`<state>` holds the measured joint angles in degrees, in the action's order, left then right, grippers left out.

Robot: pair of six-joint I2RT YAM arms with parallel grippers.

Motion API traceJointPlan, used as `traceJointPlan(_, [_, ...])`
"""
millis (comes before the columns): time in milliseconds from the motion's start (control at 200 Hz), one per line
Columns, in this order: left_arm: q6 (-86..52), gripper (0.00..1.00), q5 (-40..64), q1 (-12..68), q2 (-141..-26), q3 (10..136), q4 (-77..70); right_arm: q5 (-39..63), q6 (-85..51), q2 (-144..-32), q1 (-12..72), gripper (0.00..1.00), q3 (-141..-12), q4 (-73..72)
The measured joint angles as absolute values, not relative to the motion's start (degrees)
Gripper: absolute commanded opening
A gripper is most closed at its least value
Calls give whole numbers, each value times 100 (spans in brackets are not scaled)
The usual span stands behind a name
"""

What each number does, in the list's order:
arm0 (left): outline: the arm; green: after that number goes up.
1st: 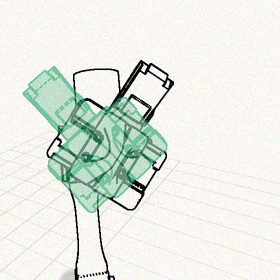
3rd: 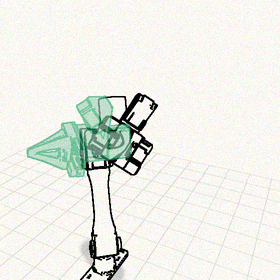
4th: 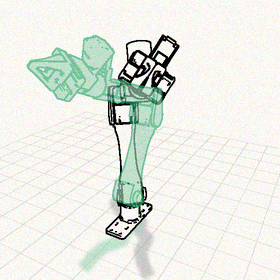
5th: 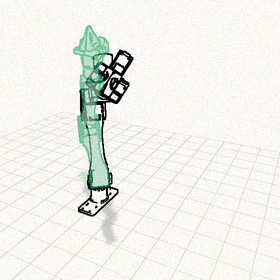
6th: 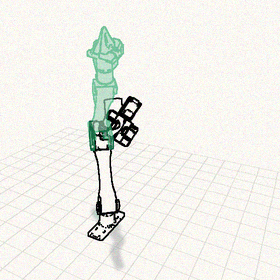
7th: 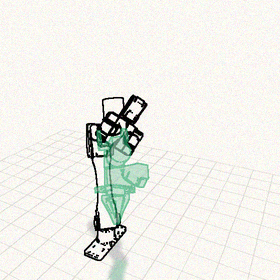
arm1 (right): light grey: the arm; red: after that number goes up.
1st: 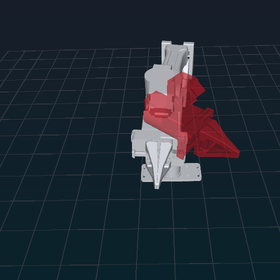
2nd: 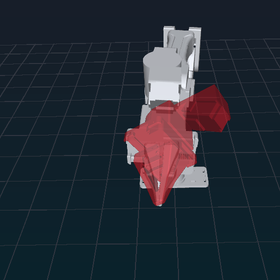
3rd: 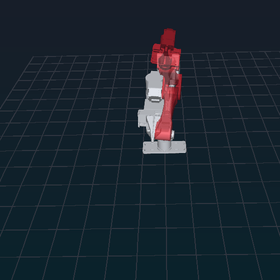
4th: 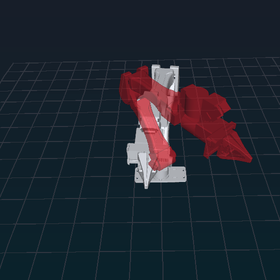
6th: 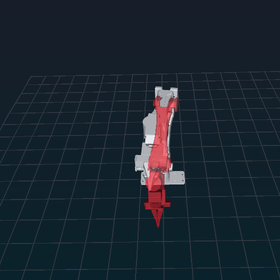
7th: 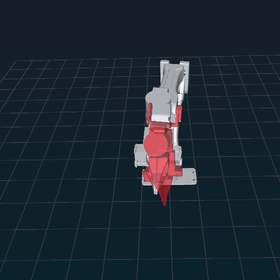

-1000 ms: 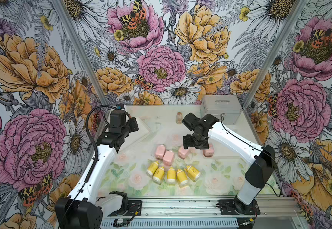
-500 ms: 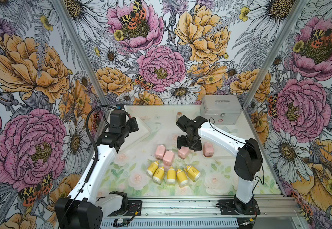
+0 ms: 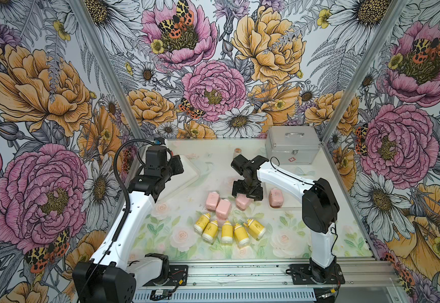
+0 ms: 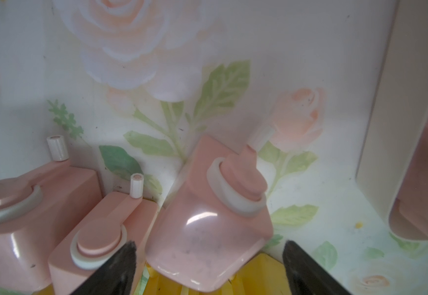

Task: Place the pencil sharpeners by color into the storage box
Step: Pick up the pencil sharpener from the center of the board.

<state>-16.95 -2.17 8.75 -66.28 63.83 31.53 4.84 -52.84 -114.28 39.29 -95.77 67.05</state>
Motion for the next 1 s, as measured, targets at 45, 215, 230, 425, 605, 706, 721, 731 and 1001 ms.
traceJointPlan(45, [-1695,0,-220,875,-6628,6383,3153,484,-5275,-11474,3929,86,-9577,6685])
traceJointPlan(215, [-1695,0,-217,875,-6628,6383,3153,565,-5253,-11644,3892,69,-9585,6628])
traceJointPlan(230, [-1695,0,-220,875,-6628,6383,3155,572,-5284,-11653,3892,68,-9585,6628])
traceJointPlan(425, [-1695,0,-220,875,-6628,6383,3153,589,-5212,-11686,3892,57,-9585,6643])
traceJointPlan(605, [-1695,0,-220,875,-6628,6383,3153,615,-5111,-11690,3892,53,-9585,6659])
traceJointPlan(706, [-1695,0,-220,875,-6628,6383,3153,642,-5002,-11690,3892,50,-9583,6672])
traceJointPlan(721, [-1695,0,-220,875,-6628,6383,3153,646,-4984,-11690,3892,49,-9579,6672])
traceJointPlan(731, [-1695,0,-217,875,-6628,6383,3153,650,-4974,-11690,3892,48,-9579,6672])
traceJointPlan(1001, [-1695,0,-220,875,-6628,6383,3153,707,-4517,-11684,3892,40,-9542,6674])
